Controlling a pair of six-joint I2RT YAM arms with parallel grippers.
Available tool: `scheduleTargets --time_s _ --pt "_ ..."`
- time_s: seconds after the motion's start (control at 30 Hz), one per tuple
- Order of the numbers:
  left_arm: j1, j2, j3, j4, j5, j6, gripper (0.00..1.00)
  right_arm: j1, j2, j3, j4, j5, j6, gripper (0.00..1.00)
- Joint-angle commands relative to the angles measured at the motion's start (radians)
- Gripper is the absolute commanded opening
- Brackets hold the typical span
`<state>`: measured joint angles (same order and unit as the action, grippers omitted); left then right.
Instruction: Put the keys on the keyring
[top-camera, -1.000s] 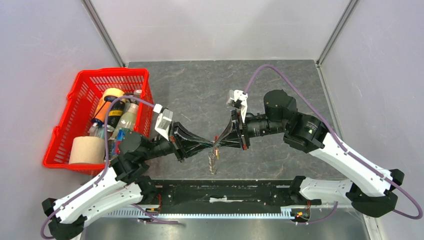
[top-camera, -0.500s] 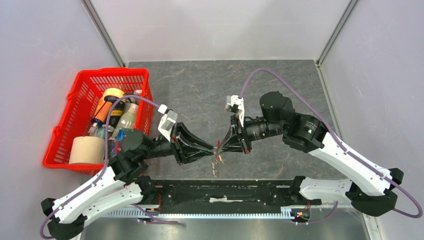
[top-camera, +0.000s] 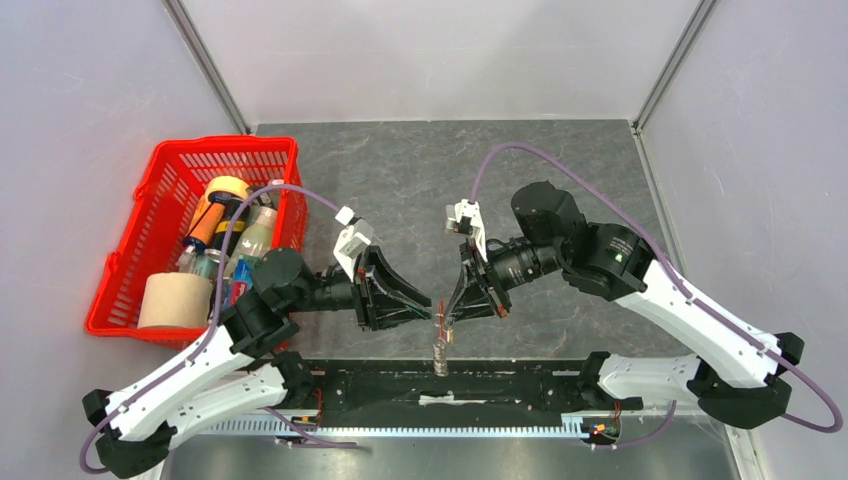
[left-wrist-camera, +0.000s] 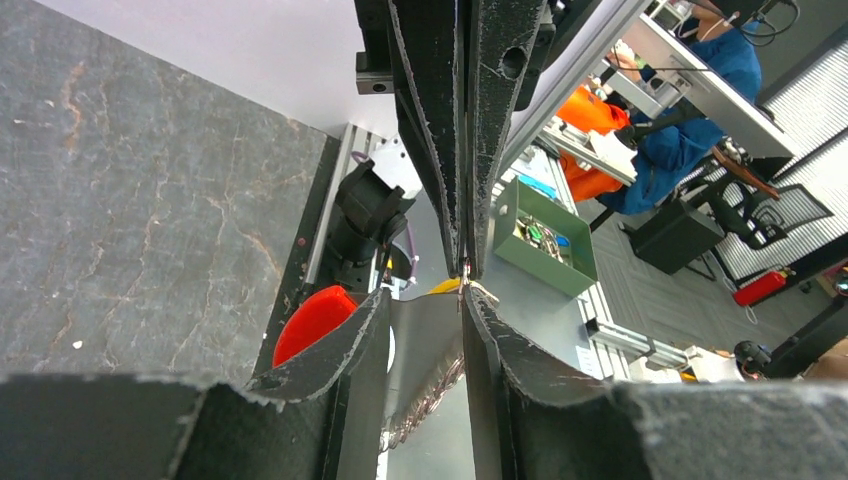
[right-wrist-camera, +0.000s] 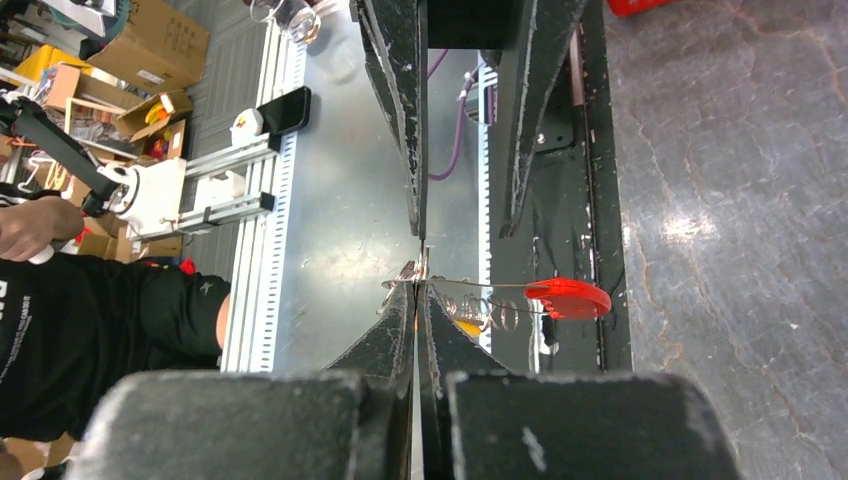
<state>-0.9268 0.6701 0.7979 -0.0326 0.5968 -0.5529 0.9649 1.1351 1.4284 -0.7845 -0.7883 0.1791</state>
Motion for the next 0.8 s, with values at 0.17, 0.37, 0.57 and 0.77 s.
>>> scheduleTargets --time_s 0.17,0.37,0.57,0.77 --pt "-0.001 0.028 0.049 0.013 0.062 0.006 0.38 0.005 0.03 0.044 0.008 -0.042 -0.017 0.0" --pt "-0.001 0.026 0.049 0.012 0.079 -0.004 0.35 0.005 0.048 0.047 0.009 -0.02 -0.027 0.0" --pt "0.0 0.028 0.047 0.004 0.09 -0.009 0.34 0.005 0.065 0.073 0.008 -0.002 -0.037 0.0" --pt "-0.001 0.037 0.052 -0.015 0.09 -0.004 0.34 0.004 0.077 0.089 0.013 -0.005 -0.036 0.0"
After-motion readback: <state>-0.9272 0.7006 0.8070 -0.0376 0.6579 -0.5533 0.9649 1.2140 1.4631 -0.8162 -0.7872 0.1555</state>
